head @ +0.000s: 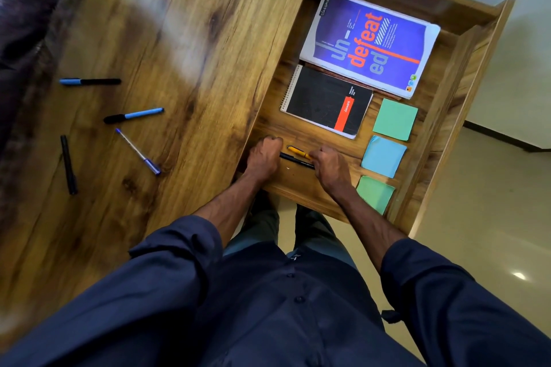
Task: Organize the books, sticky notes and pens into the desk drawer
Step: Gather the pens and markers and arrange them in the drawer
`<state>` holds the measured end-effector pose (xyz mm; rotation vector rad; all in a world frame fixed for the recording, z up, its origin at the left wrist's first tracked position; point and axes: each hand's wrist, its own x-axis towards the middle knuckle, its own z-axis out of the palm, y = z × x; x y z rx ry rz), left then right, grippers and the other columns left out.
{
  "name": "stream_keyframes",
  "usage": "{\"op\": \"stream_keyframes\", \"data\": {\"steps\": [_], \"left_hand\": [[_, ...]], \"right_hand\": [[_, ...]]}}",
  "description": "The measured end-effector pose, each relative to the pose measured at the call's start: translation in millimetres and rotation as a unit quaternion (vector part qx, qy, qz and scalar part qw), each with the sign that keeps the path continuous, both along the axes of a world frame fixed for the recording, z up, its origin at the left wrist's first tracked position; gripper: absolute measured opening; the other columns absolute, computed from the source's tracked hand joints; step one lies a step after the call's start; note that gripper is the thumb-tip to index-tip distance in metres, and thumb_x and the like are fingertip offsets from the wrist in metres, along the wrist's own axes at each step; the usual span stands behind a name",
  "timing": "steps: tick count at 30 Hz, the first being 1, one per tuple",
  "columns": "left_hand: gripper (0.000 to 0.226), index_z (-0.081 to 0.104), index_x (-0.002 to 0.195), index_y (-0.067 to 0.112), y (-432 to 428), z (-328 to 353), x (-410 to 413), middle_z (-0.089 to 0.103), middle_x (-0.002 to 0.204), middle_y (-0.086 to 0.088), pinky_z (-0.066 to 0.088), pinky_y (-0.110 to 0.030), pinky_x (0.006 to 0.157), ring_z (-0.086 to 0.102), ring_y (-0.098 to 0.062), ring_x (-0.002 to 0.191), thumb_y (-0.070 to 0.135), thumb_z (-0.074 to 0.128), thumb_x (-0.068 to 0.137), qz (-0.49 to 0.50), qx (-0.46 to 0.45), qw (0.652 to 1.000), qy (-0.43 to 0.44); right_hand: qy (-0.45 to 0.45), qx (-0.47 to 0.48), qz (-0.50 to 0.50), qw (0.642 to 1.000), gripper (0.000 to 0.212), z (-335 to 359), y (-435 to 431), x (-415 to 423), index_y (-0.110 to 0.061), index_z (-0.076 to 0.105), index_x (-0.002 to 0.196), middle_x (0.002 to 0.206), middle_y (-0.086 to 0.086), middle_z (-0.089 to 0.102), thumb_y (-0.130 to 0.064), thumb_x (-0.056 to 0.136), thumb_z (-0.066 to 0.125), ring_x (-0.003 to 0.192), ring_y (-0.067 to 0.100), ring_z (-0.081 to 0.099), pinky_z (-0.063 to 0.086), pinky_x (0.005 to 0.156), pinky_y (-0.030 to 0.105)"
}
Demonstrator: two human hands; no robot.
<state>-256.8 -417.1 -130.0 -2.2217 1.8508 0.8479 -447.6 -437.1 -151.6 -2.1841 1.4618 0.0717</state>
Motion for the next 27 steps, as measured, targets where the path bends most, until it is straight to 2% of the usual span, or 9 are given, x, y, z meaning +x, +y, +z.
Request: {"op": "stream_keyframes", "data": {"steps": [5,10,14,19,27], "left_hand": [[0.01,0.062,0.103,0.013,1,-3,0,0.063,0.106,-0.008,0.044,-0.033,0.071,0.062,-0.025,0.092,0.009,0.059,0.093,-0.007,-0.005,1.0,0.003],[0.011,0.062,0.104,0.012,3,-6,1,0.063,0.108,-0.009,0.055,-0.038,0.079,0.063,-0.024,0.094,0.007,0.059,0.094,-0.016,-0.002,1.0,0.007],[0.012,0.064,0.105,0.011,3,-6,1,0.064,0.109,-0.009,0.056,-0.036,0.079,0.063,-0.023,0.093,0.007,0.06,0.094,-0.019,-0.002,1.0,0.014],[0.005,0.061,0.097,0.011,5,-3,1,0.062,0.103,-0.008,0.053,-0.035,0.073,0.061,-0.022,0.088,0.007,0.06,0.094,-0.021,0.001,1.0,0.014],[0.013,0.061,0.105,0.009,7,5,3,0.062,0.107,-0.01,0.054,-0.037,0.076,0.064,-0.026,0.093,0.005,0.061,0.093,-0.037,-0.012,0.999,0.003]], "right_hand": [[-0.006,0.004,0.004,1.0,0.016,5,1,0,-0.011,0.078,0.104,0.087,0.009,0.07,-0.009,0.089,0.072,0.077,0.024,0.066,0.054,0.063,0.031],[-0.004,0.015,0.003,1.0,0.016,2,5,-1,-0.013,0.077,0.104,0.086,0.007,0.069,-0.01,0.09,0.071,0.077,0.024,0.065,0.052,0.061,0.03],[-0.009,0.021,0.006,1.0,0.015,-2,8,-3,-0.014,0.077,0.103,0.087,0.007,0.068,-0.012,0.089,0.071,0.078,0.023,0.064,0.049,0.059,0.028],[-0.021,0.024,-0.005,0.999,0.012,-2,10,-3,-0.014,0.077,0.099,0.089,0.007,0.067,-0.013,0.092,0.067,0.081,0.025,0.064,0.056,0.064,0.037],[-0.041,0.032,-0.035,0.998,0.012,2,11,-7,-0.013,0.077,0.099,0.09,0.007,0.069,-0.014,0.09,0.069,0.083,0.024,0.064,0.054,0.067,0.033]]}}
